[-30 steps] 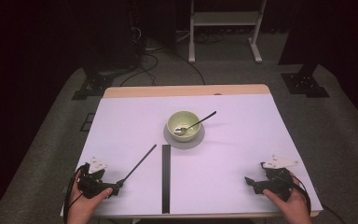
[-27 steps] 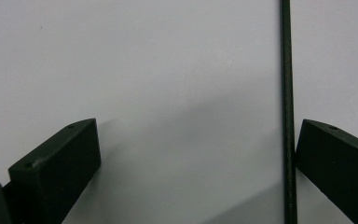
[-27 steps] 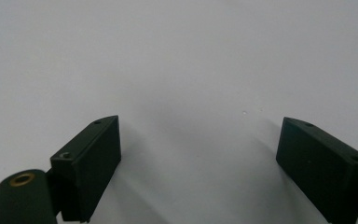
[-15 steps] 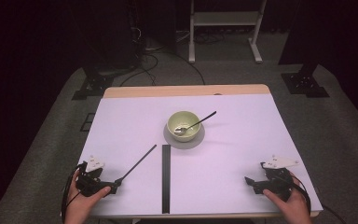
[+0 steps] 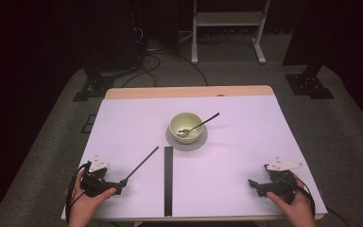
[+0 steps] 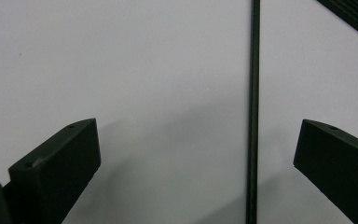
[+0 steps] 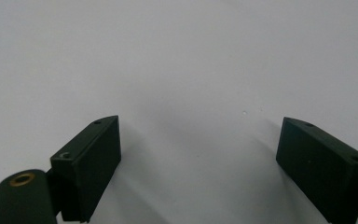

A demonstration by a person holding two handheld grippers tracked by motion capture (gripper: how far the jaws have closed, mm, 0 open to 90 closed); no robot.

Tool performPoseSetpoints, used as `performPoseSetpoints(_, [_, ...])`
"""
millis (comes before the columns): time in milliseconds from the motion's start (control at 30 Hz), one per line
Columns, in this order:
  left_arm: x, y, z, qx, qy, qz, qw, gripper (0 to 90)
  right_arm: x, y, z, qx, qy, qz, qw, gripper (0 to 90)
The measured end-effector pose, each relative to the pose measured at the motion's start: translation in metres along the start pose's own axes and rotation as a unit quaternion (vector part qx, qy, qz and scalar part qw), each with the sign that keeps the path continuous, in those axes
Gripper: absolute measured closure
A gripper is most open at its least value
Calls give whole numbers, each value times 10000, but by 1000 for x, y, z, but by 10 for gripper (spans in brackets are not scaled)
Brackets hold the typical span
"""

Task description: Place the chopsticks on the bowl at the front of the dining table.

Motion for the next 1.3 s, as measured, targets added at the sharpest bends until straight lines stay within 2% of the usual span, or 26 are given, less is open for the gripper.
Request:
performPoseSetpoints(167, [3,-7,8,30,-51,-159,9999,18,0,0,0,-2,-3,-3,10000,122])
performPoseSetpoints(400, [7,-13,18,101,-114,-249,9996,58,0,0,0,-2,-3,-4,10000,122])
performPoseSetpoints(667, [14,-19,31,205,-215,-308,9991,148,0,0,0,0,-2,-3,10000,122])
performPoseSetpoints(833, [18,-22,37,225,-264,-431,9985,261,0,0,0,-1,-2,-5,10000,122])
performPoseSetpoints(1000, [21,-25,42,125,-255,-546,9981,377,0,0,0,0,-1,-6,10000,123])
performPoseSetpoints(1067, [22,-24,43,78,-183,-537,9984,427,0,0,0,0,-1,-6,10000,122])
performPoseSetpoints(1300, [28,-25,48,-56,-105,-696,9975,506,0,0,0,-1,-2,-7,10000,122])
Point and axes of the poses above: each handheld gripper's, and its own axes: x roughly forward along the jaws, z roughly out of its top, y roughly to its left, the point moved 9 cm from there along x, roughly forward along the jaws
